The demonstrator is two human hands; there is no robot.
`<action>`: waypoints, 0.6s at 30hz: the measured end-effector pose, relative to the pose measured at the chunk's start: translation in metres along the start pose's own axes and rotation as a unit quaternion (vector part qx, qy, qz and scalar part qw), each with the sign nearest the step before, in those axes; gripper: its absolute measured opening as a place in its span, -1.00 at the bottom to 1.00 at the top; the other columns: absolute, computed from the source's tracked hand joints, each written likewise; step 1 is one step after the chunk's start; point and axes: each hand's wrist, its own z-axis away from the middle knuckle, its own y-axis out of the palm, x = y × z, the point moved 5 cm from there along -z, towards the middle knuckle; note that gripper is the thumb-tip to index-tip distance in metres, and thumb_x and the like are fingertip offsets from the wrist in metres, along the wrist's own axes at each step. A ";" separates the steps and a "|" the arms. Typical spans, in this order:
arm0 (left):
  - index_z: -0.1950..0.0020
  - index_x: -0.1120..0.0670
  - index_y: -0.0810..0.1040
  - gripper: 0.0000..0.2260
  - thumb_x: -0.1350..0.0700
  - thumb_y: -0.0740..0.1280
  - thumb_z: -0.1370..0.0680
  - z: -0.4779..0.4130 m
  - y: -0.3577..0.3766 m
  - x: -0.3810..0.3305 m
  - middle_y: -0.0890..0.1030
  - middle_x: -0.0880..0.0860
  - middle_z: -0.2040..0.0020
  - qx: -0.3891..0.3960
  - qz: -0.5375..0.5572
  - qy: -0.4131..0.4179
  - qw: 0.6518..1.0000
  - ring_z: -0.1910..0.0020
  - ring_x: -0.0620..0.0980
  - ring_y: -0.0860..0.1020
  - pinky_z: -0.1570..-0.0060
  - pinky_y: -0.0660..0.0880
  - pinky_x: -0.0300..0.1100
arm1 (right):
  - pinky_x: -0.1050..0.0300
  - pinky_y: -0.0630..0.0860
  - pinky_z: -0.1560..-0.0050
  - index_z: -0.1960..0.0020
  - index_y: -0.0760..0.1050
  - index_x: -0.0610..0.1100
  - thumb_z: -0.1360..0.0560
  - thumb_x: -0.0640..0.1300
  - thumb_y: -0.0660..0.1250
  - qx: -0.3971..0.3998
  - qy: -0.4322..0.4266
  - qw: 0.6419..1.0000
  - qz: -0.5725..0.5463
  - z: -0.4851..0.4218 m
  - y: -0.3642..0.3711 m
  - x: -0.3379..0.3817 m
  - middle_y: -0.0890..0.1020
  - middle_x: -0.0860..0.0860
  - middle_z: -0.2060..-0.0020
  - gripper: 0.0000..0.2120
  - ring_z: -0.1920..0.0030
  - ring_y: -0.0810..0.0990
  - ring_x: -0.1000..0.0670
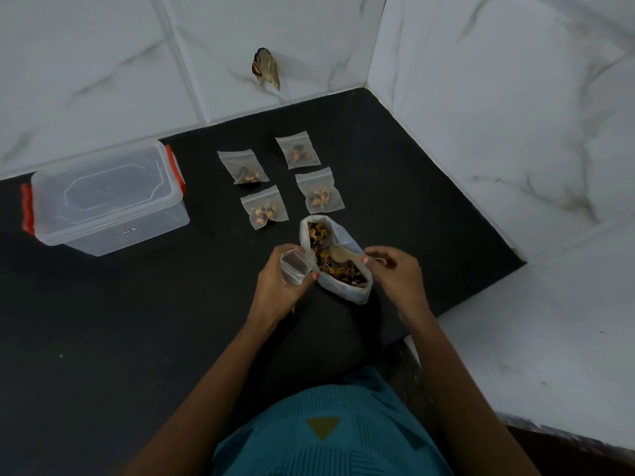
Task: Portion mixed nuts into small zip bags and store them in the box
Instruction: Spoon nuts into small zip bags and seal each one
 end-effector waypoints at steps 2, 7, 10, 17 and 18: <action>-0.17 -0.03 0.41 -0.60 0.15 0.46 -0.41 -0.002 0.001 0.000 0.51 -0.10 -0.10 -0.002 0.000 0.002 1.000 -0.05 -0.29 0.47 0.06 0.42 -0.45 | 0.33 0.50 0.11 -0.04 0.58 -0.12 -0.46 -0.20 0.36 -0.020 -0.005 0.999 -0.033 -0.002 0.005 0.002 0.57 0.11 0.16 -0.84 0.15 0.53 0.21; -0.20 -0.07 0.40 -0.57 0.14 0.47 -0.41 -0.009 0.003 0.003 0.50 -0.04 -0.20 -0.006 0.000 0.011 1.000 -0.19 -0.13 0.46 -0.16 0.44 -0.22 | 0.54 0.42 0.21 -0.04 0.58 -0.18 -0.51 -0.19 0.31 -0.089 -0.073 0.993 -0.006 -0.005 0.010 0.012 0.56 0.10 0.20 -0.85 0.23 0.50 0.26; -0.23 -0.08 0.40 -0.55 0.14 0.46 -0.41 -0.012 0.004 0.007 0.49 -0.02 -0.23 0.001 0.008 -0.006 1.000 -0.23 -0.11 0.45 -0.20 0.43 -0.16 | 0.55 0.40 0.20 -0.02 0.58 -0.20 -0.51 -0.20 0.31 -0.096 -0.116 0.989 0.008 -0.007 0.011 0.021 0.56 0.09 0.20 -0.86 0.22 0.52 0.24; -0.19 -0.11 0.36 -0.59 0.12 0.45 -0.43 -0.008 0.008 0.012 0.46 -0.14 -0.10 0.036 0.020 -0.054 0.998 -0.05 -0.28 0.43 0.07 0.36 -0.46 | 0.46 0.42 0.20 -0.03 0.58 -0.22 -0.52 -0.18 0.29 -0.068 -0.111 0.989 0.065 -0.009 0.017 0.012 0.58 0.02 0.16 -0.85 0.14 0.53 0.13; -0.18 -0.10 0.38 -0.60 0.12 0.45 -0.43 -0.008 0.008 0.012 0.46 -0.16 -0.07 0.039 0.022 -0.057 0.997 -0.01 -0.30 0.44 0.13 0.37 -0.49 | 0.47 0.43 0.20 -0.03 0.58 -0.22 -0.52 -0.18 0.29 -0.070 -0.103 0.991 0.053 -0.009 0.016 0.009 0.58 0.02 0.16 -0.84 0.15 0.53 0.15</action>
